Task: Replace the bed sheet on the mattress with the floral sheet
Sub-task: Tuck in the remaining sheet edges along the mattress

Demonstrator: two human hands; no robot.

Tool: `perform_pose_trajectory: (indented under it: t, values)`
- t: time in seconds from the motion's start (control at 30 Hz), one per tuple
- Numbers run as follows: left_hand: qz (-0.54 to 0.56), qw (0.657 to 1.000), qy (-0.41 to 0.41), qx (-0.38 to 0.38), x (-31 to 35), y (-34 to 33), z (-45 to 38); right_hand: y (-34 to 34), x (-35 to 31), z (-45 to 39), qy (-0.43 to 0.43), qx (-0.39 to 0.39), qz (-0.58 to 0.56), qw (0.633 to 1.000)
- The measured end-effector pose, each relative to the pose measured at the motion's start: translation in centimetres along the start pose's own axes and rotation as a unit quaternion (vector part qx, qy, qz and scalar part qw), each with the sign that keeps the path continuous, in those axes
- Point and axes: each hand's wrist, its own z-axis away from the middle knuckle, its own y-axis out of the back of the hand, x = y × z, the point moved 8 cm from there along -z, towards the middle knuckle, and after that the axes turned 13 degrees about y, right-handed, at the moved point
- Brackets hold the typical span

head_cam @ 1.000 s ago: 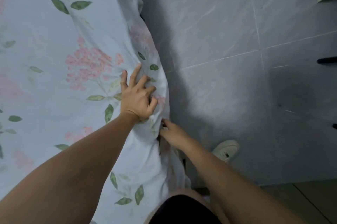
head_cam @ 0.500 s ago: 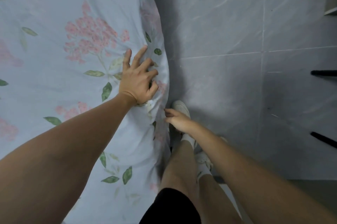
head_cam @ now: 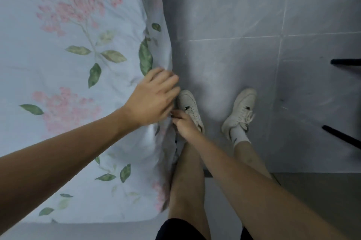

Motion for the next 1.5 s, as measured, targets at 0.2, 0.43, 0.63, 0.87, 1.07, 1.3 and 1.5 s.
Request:
perform_pose_trajectory:
  t: [0.2,0.43,0.63,0.87,1.07,1.3,1.5]
  values:
    - [-0.014,0.964,-0.07,-0.256,6.9,-6.4,12.3,2.1,5.7,2.1,-0.084,0.016,-0.037,0.996]
    - [-0.096,0.942,-0.075,-0.312,7.9,-6.9,12.1,-4.0,9.2,2.1,-0.091,-0.028,-0.068,0.993]
    - [-0.172,0.909,-0.055,-0.375,9.0,-6.9,10.9,-3.5,8.5,2.8,-0.048,0.081,-0.121,0.988]
    - [-0.209,0.877,-0.007,-0.433,8.7,-5.5,11.0,-3.8,7.3,4.5,-0.048,0.029,-0.127,0.99]
    - [-0.182,0.894,0.013,-0.41,8.7,-3.9,11.2,-5.3,7.3,3.2,-0.158,-0.012,-0.245,0.956]
    - [-0.17,0.91,0.025,-0.377,8.5,-4.9,11.4,-6.9,7.2,1.9,-0.121,-0.084,-0.287,0.947]
    - [-0.184,0.892,0.034,-0.411,8.2,-5.3,11.8,-7.3,6.2,0.6,-0.126,-0.105,-0.292,0.942]
